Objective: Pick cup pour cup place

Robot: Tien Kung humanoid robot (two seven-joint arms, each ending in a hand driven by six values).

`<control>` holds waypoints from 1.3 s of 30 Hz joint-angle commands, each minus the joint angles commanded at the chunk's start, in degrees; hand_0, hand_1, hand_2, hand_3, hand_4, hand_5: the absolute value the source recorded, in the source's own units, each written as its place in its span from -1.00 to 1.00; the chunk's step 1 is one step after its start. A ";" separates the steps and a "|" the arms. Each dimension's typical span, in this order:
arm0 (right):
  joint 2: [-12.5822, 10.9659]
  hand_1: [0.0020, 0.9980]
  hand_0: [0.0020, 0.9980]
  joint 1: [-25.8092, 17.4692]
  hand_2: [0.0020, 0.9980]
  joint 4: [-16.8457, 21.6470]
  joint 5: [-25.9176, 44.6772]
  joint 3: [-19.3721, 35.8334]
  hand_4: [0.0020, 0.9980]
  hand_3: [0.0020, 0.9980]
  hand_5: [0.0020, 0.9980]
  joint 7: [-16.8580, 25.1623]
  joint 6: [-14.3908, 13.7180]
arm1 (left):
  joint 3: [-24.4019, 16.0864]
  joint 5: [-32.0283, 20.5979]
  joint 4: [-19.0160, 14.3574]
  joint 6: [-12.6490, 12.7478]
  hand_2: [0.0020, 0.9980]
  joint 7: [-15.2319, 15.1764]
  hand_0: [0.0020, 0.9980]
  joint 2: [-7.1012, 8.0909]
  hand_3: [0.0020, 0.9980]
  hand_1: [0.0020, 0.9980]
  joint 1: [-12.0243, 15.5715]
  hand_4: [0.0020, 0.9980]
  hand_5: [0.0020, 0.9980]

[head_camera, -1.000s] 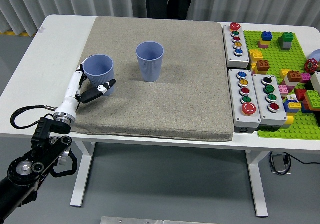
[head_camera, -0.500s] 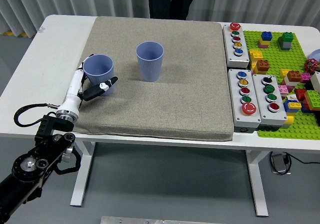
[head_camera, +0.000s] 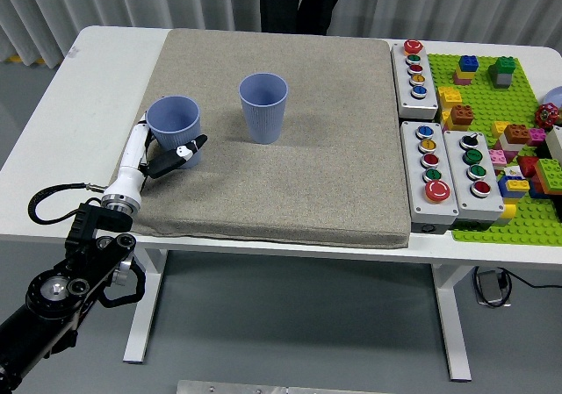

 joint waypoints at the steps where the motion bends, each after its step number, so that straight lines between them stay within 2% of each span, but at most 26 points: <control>1: 0.00 0.32 0.39 0.00 0.22 0.00 -0.03 0.02 -1.00 0.26 -0.36 -0.01 0.01 | 0.03 -0.05 0.02 0.24 0.71 -0.07 0.47 -0.01 0.89 0.42 0.01 0.83 -0.32; 5: 0.01 0.32 0.39 -0.06 0.22 0.01 -0.01 -0.06 -1.00 0.26 -0.36 -0.06 0.00 | 0.56 -0.26 0.07 1.55 0.71 -0.43 0.47 -0.08 0.89 0.42 0.02 0.83 -0.32; 6: 0.00 0.32 0.39 -0.07 0.22 0.01 -0.02 -0.06 -1.00 0.26 -0.36 -0.06 0.00 | 0.61 -0.28 0.06 1.58 0.48 -0.45 0.33 -0.09 0.54 0.26 0.01 0.83 -0.33; 11: -0.01 0.32 0.39 -0.12 0.22 0.00 0.00 -0.13 -1.00 0.26 -0.36 -0.04 0.02 | 1.09 -0.72 0.23 2.03 0.48 -0.76 0.33 -0.42 0.54 0.26 -0.15 0.83 -0.33; 12: -0.02 0.32 0.39 -0.12 0.22 0.00 0.02 -0.14 -1.00 0.26 -0.36 -0.04 0.03 | 1.16 -0.82 0.30 2.10 0.41 -0.82 0.03 -0.47 0.42 0.14 -0.21 0.76 -0.42; 17: -0.02 0.32 0.39 -0.06 0.22 -0.01 0.08 -0.15 -1.00 0.26 -0.36 -0.05 0.01 | 1.61 -0.88 0.51 3.19 0.41 -1.07 0.03 -0.69 0.42 0.14 -0.50 0.76 -0.42; 18: -0.02 0.32 0.39 -0.05 0.22 -0.01 0.08 -0.15 -1.00 0.26 -0.36 -0.05 0.01 | 1.62 -0.91 0.52 3.31 0.29 -1.12 -0.03 -0.73 0.30 0.06 -0.53 0.66 -0.59; 23: -0.07 0.32 0.39 0.20 0.22 -0.04 0.23 -0.24 -1.00 0.26 -0.36 -0.01 0.03 | 1.81 -1.44 0.44 4.09 0.29 -1.84 -0.03 -0.96 0.30 0.06 -0.86 0.66 -0.59; 24: -0.08 0.32 0.39 0.24 0.22 -0.04 0.28 -0.27 -1.00 0.26 -0.36 0.00 0.03 | 1.84 -1.53 0.42 4.20 0.17 -1.97 -0.12 -0.99 0.19 -0.02 -0.90 0.54 -0.75; 29: -0.11 0.32 0.39 0.41 0.22 -0.07 0.56 -0.46 -1.00 0.26 -0.36 0.04 0.00 | 1.93 -1.73 0.18 4.17 0.17 -2.28 -0.12 -1.12 0.19 -0.02 -0.82 0.54 -0.75; 30: -0.11 0.32 0.39 0.42 0.22 -0.07 0.57 -0.47 -1.00 0.26 -0.36 0.04 -0.01 | 1.93 -1.72 0.16 4.17 0.15 -2.29 -0.14 -1.12 0.15 -0.03 -0.82 0.48 -0.83; 31: -0.10 0.32 0.39 0.42 0.22 -0.06 0.66 -0.50 -1.00 0.26 -0.36 0.04 -0.04 | 1.91 -1.66 0.03 4.21 0.15 -2.27 -0.14 -1.16 0.15 -0.03 -0.76 0.48 -0.83; 35: -0.11 0.32 0.39 0.36 0.22 -0.06 0.60 -0.44 -1.00 0.26 -0.36 0.04 0.00 | 1.57 -0.93 -1.16 4.57 0.15 -2.35 -0.14 -1.22 0.15 -0.03 -0.30 0.48 -0.83; 39: -0.18 0.32 0.39 0.39 0.22 -0.08 0.74 -0.36 -1.00 0.26 -0.36 0.16 -0.05 | 1.32 3.09 -3.60 5.08 0.13 -1.83 -0.17 -0.53 0.14 -0.04 -0.03 0.47 -0.84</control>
